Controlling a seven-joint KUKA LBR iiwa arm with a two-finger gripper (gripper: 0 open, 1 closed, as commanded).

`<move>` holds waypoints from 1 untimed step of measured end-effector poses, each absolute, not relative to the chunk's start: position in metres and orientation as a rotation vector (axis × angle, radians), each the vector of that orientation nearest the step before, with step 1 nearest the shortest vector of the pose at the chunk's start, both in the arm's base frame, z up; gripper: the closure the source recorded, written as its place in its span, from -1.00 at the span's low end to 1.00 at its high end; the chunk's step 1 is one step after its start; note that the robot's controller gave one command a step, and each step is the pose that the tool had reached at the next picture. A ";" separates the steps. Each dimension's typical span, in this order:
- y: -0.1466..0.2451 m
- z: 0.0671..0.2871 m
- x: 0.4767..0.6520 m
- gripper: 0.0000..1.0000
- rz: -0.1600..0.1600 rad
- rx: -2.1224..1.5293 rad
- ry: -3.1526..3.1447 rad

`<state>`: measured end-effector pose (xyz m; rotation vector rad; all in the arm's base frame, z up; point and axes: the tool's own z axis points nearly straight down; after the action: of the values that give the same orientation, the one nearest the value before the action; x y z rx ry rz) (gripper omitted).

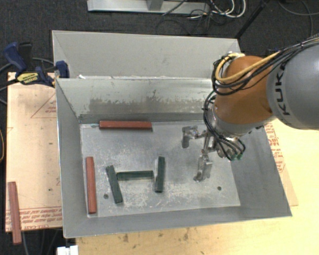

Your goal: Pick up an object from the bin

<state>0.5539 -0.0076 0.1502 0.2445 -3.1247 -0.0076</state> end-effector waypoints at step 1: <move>0.044 0.075 0.501 -1.00 -0.007 0.293 -3.121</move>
Offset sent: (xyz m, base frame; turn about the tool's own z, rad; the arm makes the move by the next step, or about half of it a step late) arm -0.0499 0.0469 -0.0713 -0.0250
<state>0.5010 0.0437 0.0750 0.2932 -3.1212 -0.0072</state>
